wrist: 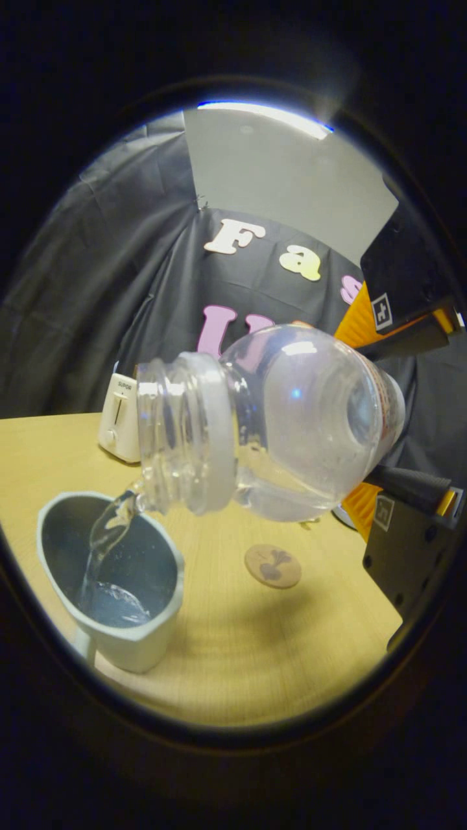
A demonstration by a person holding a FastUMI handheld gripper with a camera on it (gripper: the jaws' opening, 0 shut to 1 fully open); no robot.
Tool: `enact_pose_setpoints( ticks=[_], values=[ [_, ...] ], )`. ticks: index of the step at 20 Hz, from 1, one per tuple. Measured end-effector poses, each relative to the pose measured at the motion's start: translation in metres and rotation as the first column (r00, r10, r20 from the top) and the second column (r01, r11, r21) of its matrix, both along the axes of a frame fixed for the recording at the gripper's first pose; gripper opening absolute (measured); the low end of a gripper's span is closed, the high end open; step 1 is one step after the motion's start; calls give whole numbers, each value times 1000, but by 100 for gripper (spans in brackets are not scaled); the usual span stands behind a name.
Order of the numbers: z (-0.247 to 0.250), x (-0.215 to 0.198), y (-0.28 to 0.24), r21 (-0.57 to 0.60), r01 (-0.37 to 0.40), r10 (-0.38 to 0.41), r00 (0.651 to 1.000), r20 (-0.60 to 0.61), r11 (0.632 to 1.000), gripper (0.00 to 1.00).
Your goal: Take the bottle from table, then pour the juice into the cup, finally place the bottle on the coaster
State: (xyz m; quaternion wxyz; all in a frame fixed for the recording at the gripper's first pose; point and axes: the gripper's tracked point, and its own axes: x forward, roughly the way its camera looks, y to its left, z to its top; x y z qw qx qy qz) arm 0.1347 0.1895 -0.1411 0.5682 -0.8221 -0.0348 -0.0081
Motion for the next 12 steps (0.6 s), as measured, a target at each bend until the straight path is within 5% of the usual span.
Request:
enact_pose_setpoints(
  ticks=[12],
  values=[
    [10,-1,17,-100,-65,68,997,27,993,77]
  ],
)
